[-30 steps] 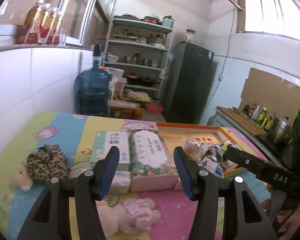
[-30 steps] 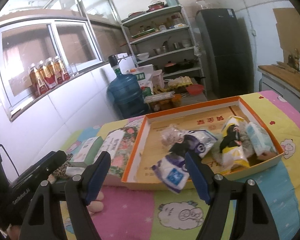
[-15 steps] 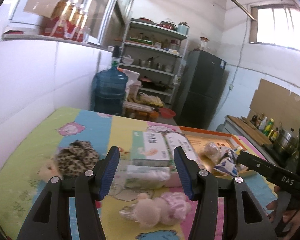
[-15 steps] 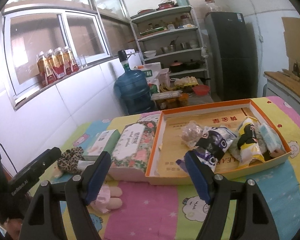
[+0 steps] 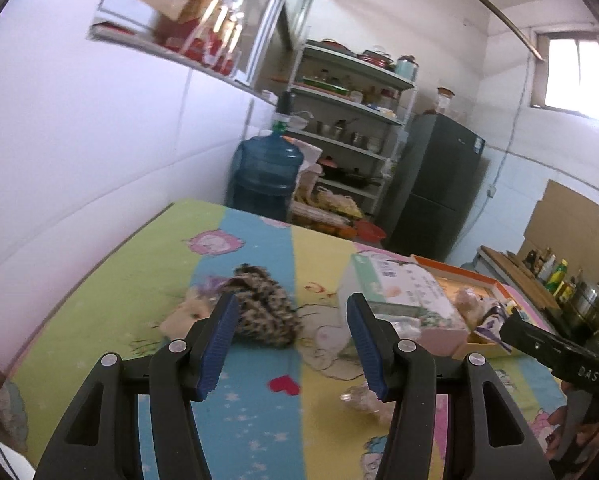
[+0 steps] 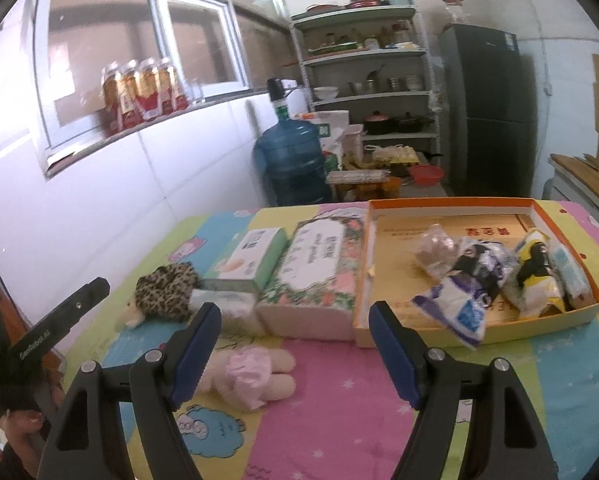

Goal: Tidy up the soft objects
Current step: 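Withdraw both tools from the box and reach the left tool to the plush bunny, then grasp the cream plush bunny with the left tool while the right tool reaches the leopard scrunchie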

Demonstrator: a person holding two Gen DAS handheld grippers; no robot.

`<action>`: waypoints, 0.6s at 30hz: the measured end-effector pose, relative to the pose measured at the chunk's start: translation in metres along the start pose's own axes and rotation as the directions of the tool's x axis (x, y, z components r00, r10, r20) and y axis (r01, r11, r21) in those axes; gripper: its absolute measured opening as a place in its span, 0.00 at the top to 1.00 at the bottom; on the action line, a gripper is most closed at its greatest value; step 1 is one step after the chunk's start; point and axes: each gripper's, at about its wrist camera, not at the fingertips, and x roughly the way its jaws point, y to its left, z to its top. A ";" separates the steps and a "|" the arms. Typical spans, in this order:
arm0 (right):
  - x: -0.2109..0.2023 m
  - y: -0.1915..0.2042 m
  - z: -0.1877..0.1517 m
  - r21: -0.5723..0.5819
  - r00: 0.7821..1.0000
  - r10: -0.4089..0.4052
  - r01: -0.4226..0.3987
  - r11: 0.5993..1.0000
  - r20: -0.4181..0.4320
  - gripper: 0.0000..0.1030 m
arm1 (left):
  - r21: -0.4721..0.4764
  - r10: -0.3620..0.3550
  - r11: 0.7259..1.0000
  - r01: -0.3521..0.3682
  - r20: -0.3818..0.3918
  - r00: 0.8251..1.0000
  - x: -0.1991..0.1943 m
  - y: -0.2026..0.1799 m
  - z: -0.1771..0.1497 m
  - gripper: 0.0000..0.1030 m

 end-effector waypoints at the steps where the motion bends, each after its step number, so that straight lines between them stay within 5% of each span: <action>1: 0.002 0.004 -0.001 -0.008 1.000 0.007 -0.007 1.000 -0.005 0.26 | -0.005 0.004 1.000 -0.004 -0.001 1.000 0.000 0.004 0.000 0.44; 18: 0.033 0.047 -0.015 -0.055 0.994 0.065 -0.071 0.996 -0.091 0.26 | -0.033 0.030 0.999 -0.034 -0.101 0.994 0.027 0.065 -0.011 0.44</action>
